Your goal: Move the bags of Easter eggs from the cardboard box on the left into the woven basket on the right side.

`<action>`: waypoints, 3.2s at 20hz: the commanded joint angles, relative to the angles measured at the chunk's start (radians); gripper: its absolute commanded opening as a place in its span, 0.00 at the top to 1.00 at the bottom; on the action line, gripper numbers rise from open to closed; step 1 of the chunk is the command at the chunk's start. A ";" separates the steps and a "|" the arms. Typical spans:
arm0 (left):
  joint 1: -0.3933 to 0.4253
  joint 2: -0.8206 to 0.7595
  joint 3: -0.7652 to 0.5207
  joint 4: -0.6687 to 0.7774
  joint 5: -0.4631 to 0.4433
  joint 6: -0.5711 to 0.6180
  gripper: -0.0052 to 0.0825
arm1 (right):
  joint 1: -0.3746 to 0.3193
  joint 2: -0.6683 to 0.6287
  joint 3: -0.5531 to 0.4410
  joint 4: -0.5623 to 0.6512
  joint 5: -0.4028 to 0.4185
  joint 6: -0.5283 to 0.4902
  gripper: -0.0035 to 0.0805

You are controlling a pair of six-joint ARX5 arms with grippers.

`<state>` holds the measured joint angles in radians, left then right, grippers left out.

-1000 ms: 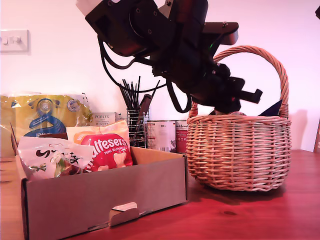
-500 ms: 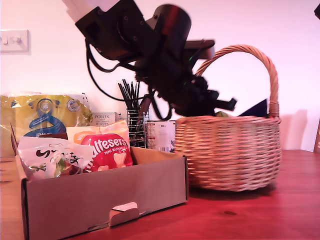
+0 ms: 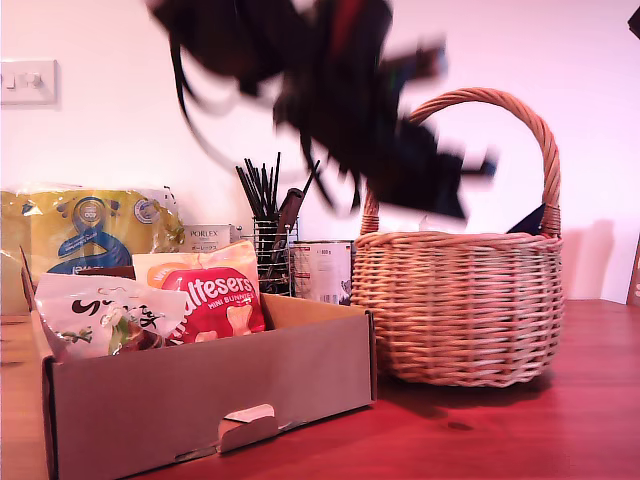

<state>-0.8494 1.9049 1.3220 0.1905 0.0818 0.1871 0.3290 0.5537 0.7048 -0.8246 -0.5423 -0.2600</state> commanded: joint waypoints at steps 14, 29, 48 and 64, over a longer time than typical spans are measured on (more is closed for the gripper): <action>0.190 -0.463 -0.309 -0.395 0.089 0.106 0.96 | 0.005 -0.001 0.016 0.030 -0.005 -0.003 0.97; 0.560 -0.529 -0.436 -0.300 0.336 0.370 0.24 | 0.005 0.000 0.016 0.034 -0.010 -0.002 0.97; 0.613 0.039 0.111 -0.761 0.429 0.423 0.25 | 0.005 0.007 0.016 0.035 -0.026 -0.003 0.97; 0.441 0.075 0.110 -0.960 0.328 0.468 0.30 | 0.005 0.026 0.016 0.043 -0.027 -0.003 0.97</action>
<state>-0.4137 1.9331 1.4338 -0.7631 0.4171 0.6502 0.3290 0.5785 0.7048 -0.7902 -0.5655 -0.2600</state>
